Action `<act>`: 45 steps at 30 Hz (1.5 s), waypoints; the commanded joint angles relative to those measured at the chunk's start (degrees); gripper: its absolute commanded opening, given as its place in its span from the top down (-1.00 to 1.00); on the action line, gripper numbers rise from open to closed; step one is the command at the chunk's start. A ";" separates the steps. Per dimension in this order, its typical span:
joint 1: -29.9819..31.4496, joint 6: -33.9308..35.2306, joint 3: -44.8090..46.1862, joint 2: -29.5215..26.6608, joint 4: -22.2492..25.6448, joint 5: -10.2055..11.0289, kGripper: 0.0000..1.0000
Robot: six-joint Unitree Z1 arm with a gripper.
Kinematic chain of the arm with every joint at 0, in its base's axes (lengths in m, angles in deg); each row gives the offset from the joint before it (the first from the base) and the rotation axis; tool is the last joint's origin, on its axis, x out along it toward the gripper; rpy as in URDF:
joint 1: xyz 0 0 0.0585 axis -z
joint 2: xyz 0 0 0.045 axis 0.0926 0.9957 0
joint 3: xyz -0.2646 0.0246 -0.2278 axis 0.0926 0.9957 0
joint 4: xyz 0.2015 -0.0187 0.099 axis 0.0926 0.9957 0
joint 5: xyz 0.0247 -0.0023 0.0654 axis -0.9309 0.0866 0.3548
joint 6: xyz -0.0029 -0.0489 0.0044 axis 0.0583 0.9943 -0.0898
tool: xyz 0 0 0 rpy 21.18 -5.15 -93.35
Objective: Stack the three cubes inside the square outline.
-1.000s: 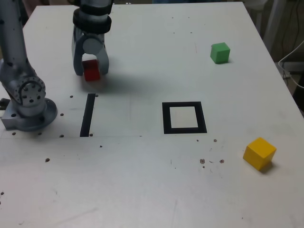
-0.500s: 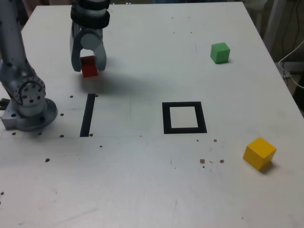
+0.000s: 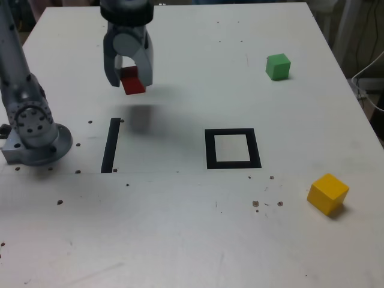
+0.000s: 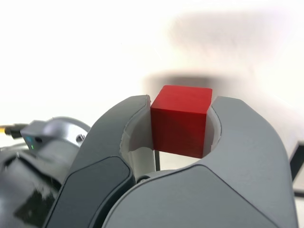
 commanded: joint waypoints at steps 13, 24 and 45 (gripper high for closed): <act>16.02 14.30 -12.30 5.69 10.01 1.03 0.80; 22.80 19.35 -19.11 10.95 12.27 -1.08 0.81; 26.17 23.61 -34.43 21.97 16.31 -2.53 0.83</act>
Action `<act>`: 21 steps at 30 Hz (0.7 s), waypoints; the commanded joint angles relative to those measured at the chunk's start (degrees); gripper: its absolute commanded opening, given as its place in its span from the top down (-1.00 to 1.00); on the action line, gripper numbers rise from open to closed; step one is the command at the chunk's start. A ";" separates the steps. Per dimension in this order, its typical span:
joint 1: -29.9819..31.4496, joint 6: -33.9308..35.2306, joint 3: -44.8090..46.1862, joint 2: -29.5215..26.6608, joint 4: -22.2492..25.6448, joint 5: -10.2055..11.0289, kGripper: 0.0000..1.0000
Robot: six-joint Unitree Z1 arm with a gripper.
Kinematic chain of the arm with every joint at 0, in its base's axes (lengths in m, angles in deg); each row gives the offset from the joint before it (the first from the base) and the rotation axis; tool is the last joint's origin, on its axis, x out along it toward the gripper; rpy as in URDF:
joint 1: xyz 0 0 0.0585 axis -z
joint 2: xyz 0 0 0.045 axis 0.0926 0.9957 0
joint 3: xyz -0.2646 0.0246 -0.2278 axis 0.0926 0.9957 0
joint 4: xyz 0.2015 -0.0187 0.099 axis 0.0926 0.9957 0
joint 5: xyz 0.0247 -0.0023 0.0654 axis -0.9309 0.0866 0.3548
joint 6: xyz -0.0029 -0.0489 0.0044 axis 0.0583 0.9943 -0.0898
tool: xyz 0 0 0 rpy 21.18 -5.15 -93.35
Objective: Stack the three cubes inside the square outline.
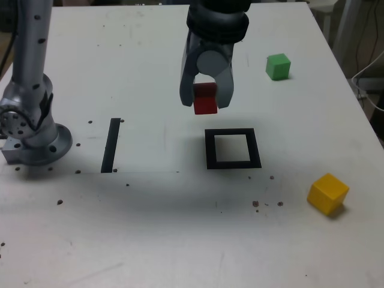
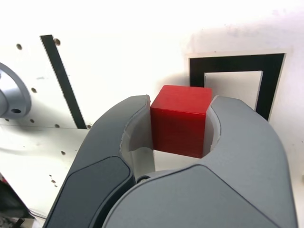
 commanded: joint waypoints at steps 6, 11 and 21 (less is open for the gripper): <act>0.08 2.01 -5.18 4.15 2.04 0.09 0.83; 0.08 2.79 -7.08 6.70 2.34 -0.74 0.83; 0.08 3.93 -8.69 10.05 2.30 -1.90 0.81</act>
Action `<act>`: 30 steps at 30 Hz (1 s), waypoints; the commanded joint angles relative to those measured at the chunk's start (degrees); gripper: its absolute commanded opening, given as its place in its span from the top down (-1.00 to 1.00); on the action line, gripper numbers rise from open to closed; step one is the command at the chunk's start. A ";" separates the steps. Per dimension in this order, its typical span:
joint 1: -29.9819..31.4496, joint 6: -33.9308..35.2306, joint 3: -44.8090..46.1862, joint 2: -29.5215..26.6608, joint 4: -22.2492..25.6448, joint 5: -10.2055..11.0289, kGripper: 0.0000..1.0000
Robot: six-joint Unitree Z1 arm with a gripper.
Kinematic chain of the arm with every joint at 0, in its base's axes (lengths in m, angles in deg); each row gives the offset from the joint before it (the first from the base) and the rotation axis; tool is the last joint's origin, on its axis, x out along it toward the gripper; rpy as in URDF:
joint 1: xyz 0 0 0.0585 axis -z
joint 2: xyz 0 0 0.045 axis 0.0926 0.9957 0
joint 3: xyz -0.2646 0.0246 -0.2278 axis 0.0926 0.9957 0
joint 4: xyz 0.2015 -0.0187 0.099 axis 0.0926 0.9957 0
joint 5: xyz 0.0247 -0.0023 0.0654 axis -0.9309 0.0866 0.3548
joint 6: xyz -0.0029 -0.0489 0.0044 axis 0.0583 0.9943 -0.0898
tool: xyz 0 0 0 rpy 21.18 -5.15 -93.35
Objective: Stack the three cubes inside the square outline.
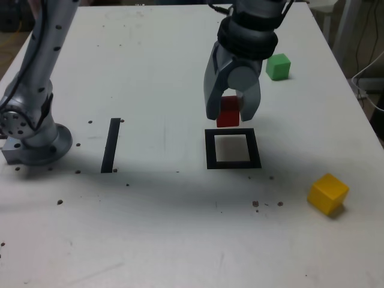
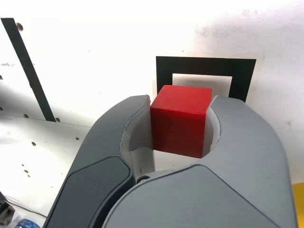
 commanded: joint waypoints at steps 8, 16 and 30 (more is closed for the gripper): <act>0.08 0.09 0.05 1.72 0.06 -0.94 0.79; 0.08 -0.06 0.44 2.51 -0.56 -1.25 0.79; 1.37 -0.10 1.52 3.34 -1.56 -2.30 0.78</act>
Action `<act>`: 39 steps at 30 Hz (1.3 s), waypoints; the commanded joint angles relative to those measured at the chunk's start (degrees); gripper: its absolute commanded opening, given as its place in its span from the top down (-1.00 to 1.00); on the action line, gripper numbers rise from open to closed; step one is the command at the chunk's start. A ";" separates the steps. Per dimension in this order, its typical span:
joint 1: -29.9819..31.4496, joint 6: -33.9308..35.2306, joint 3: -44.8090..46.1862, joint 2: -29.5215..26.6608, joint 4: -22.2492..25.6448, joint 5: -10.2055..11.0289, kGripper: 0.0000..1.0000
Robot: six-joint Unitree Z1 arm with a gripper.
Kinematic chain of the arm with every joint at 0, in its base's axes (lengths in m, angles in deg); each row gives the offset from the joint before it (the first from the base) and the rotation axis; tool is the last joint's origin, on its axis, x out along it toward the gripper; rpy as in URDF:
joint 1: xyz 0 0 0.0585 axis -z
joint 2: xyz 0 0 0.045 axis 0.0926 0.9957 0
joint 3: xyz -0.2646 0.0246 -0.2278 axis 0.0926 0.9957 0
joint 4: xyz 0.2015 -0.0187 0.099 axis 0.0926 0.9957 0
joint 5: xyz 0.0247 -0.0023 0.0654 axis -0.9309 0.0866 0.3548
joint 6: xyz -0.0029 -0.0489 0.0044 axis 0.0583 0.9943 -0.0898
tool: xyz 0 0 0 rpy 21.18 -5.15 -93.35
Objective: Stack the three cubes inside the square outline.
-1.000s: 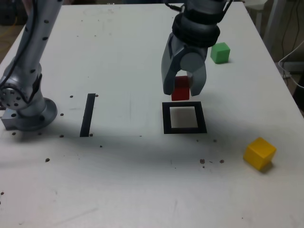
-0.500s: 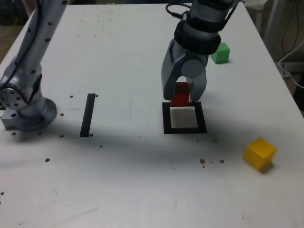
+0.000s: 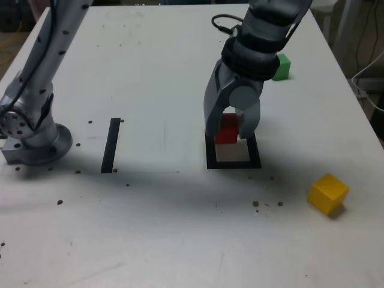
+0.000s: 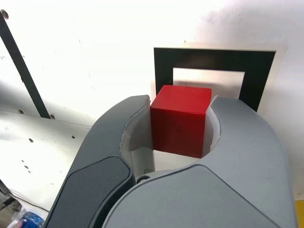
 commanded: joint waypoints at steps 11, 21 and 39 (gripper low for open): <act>0.79 -0.37 0.16 0.96 -2.08 -0.77 0.74; 0.79 -0.42 0.35 1.71 -2.23 -0.52 0.44; 0.79 -1.54 1.45 0.21 -2.08 1.71 -0.99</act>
